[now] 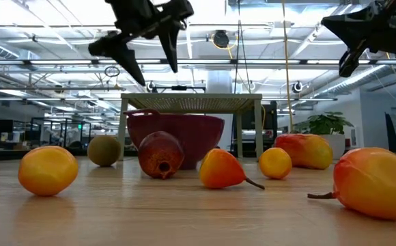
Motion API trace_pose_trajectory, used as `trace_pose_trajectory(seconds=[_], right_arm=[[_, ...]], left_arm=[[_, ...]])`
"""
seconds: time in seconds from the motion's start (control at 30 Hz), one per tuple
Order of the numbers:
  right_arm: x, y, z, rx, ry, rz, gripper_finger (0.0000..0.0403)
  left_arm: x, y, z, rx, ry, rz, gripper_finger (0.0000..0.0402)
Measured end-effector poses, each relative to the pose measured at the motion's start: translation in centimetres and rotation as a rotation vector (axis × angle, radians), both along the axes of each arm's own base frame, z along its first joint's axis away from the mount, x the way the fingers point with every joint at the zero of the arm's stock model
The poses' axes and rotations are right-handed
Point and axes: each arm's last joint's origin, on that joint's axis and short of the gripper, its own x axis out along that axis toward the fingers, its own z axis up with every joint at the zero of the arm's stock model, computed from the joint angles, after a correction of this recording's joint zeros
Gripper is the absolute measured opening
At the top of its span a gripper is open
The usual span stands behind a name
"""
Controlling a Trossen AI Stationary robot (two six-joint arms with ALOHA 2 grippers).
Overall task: Pick & Place Fruit
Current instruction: Put the violet strainer bowl on the shelf
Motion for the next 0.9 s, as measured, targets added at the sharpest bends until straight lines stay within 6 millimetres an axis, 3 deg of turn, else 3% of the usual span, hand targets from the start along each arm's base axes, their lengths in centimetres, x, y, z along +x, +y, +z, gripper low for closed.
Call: trace_pose_trajectory(seconds=[0.4,0.9], right_arm=[[0.1,0.0,-0.2,0.000,0.028,0.000,0.0004],[0.1,0.0,-0.2,0.000,0.028,0.000,0.0004]], left_arm=[[0.6,1.9,-2.6,-0.001,0.163,-0.009,0.0310],[1.5,2.3,-6.1,-0.055,0.320,-0.096,0.0310]])
